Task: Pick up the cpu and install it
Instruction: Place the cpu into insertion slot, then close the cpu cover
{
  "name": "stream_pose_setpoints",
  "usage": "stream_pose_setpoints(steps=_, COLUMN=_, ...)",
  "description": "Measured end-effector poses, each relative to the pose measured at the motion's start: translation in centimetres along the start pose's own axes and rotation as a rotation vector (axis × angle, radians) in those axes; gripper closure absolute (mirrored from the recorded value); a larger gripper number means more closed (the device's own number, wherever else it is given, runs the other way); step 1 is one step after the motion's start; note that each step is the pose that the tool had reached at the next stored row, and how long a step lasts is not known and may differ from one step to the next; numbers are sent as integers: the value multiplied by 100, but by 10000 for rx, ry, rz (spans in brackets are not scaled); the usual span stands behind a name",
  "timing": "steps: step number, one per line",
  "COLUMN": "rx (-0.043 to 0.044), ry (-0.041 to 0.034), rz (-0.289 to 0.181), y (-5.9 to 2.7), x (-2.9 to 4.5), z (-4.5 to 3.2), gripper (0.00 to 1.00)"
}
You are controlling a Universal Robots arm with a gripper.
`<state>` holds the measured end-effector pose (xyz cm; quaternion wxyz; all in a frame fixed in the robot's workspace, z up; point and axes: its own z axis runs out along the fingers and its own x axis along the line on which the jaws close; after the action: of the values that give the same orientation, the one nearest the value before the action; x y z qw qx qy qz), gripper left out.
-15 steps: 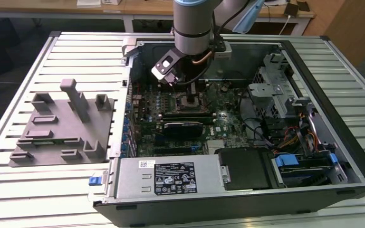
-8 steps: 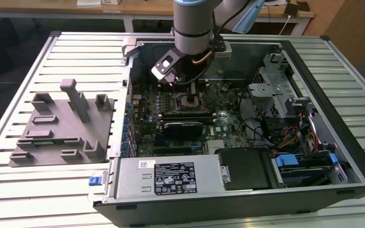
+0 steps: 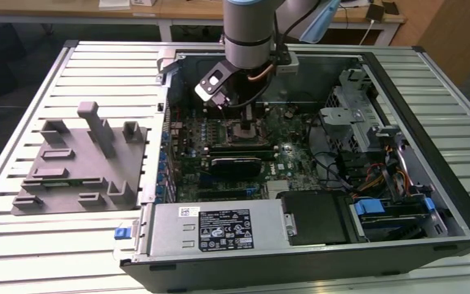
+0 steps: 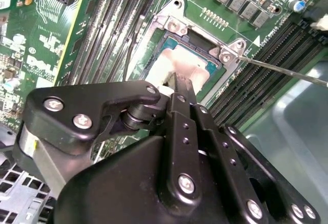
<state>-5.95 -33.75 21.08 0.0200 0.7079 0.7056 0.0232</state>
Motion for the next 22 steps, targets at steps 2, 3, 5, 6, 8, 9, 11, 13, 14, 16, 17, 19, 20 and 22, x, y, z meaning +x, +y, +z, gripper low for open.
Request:
stream_pose_setpoints(steps=2, rx=-1, ry=1, rz=0, y=3, x=0, z=-54, gripper=89)
stream_pose_setpoints(steps=3, rx=0, ry=1, rz=0, y=5, x=1, z=-86, gripper=89)
stream_pose_setpoints(steps=5, rx=0, ry=1, rz=0, y=9, x=1, z=-145, gripper=89)
stream_pose_setpoints(steps=6, rx=-1, ry=2, rz=0, y=11, x=1, z=-174, gripper=89)
stream_pose_setpoints(steps=8, rx=0, ry=0, rz=0, y=14, x=1, z=-231, gripper=89)
stream_pose_setpoints(steps=9, rx=-1, ry=2, rz=0, y=16, x=1, z=-263, gripper=89)
stream_pose_setpoints(steps=11, rx=-1, ry=2, rz=0, y=20, x=2, z=-319, gripper=89)
stream_pose_setpoints(steps=13, rx=0, ry=0, rz=0, y=23, x=2, z=-374, gripper=89)
stream_pose_setpoints(steps=14, rx=0, ry=1, rz=0, y=25, x=2, z=-399, gripper=89)
stream_pose_setpoints(steps=16, rx=-1, ry=1, rz=0, y=27, x=2, z=-437, gripper=89)
stream_pose_setpoints(steps=17, rx=0, ry=0, rz=0, y=27, x=2, z=-447, gripper=89)
stream_pose_setpoints(steps=19, rx=-1, ry=1, rz=0, y=28, x=2, z=-454, gripper=89)
stream_pose_setpoints(steps=20, rx=0, ry=1, rz=0, y=28, x=2, z=-458, gripper=89)
stream_pose_setpoints(steps=22, rx=-1, ry=1, rz=0, y=28, x=2, z=-459, gripper=89)
